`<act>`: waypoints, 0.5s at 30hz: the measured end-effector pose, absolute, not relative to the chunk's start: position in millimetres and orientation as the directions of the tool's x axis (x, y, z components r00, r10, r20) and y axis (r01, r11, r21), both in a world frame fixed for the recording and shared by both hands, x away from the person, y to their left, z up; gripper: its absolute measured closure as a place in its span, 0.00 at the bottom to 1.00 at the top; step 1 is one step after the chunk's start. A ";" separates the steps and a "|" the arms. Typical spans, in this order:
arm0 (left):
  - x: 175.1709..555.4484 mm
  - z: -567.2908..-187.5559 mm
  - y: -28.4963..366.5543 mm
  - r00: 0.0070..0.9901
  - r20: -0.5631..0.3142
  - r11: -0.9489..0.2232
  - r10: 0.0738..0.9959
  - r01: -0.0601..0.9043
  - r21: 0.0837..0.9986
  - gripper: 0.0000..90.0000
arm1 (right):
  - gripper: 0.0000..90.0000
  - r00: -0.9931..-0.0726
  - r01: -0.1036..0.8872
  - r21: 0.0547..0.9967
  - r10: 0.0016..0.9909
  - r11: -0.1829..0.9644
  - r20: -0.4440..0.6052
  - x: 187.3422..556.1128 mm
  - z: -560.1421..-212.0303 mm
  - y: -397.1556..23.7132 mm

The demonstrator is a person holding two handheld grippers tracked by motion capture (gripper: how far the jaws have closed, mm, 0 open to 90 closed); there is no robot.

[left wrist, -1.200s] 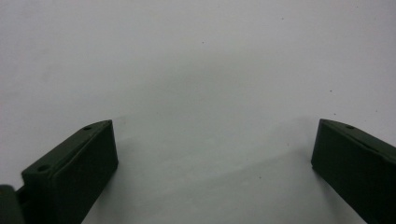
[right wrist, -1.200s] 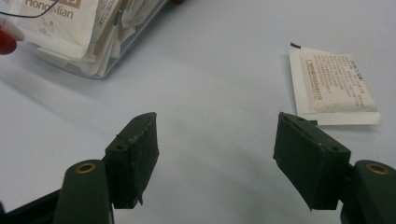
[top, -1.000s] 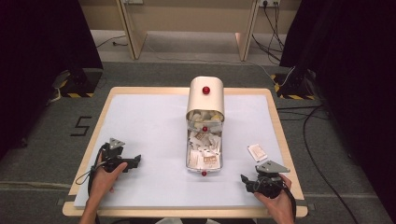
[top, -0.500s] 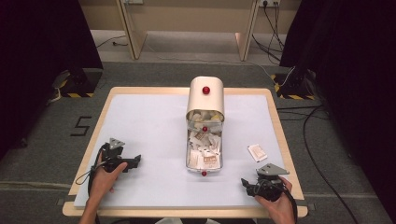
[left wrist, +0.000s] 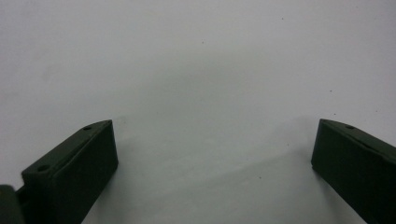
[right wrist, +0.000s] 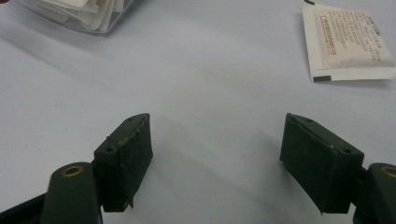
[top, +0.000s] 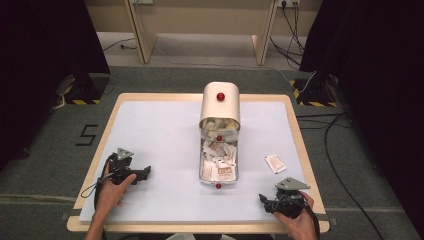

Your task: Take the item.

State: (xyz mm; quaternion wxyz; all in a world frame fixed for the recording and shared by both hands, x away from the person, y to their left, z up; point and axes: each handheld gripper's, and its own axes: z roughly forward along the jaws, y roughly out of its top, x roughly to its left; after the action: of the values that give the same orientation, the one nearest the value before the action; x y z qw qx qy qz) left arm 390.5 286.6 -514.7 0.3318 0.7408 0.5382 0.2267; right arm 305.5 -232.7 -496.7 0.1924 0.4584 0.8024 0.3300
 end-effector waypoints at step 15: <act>390.4 -514.7 286.5 0.317 -0.021 -0.200 0.948 0.647 0.736 0.00 | 0.26 -0.518 0.597 0.712 0.855 0.369 -0.009 301.0 -500.9 -234.8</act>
State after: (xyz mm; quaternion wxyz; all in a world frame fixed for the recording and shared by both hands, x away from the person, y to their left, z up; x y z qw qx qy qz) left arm 390.4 286.5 -514.7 0.3317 0.7407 0.5384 0.2267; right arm 301.0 -234.8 -500.9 0.1933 0.4514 0.8045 0.3342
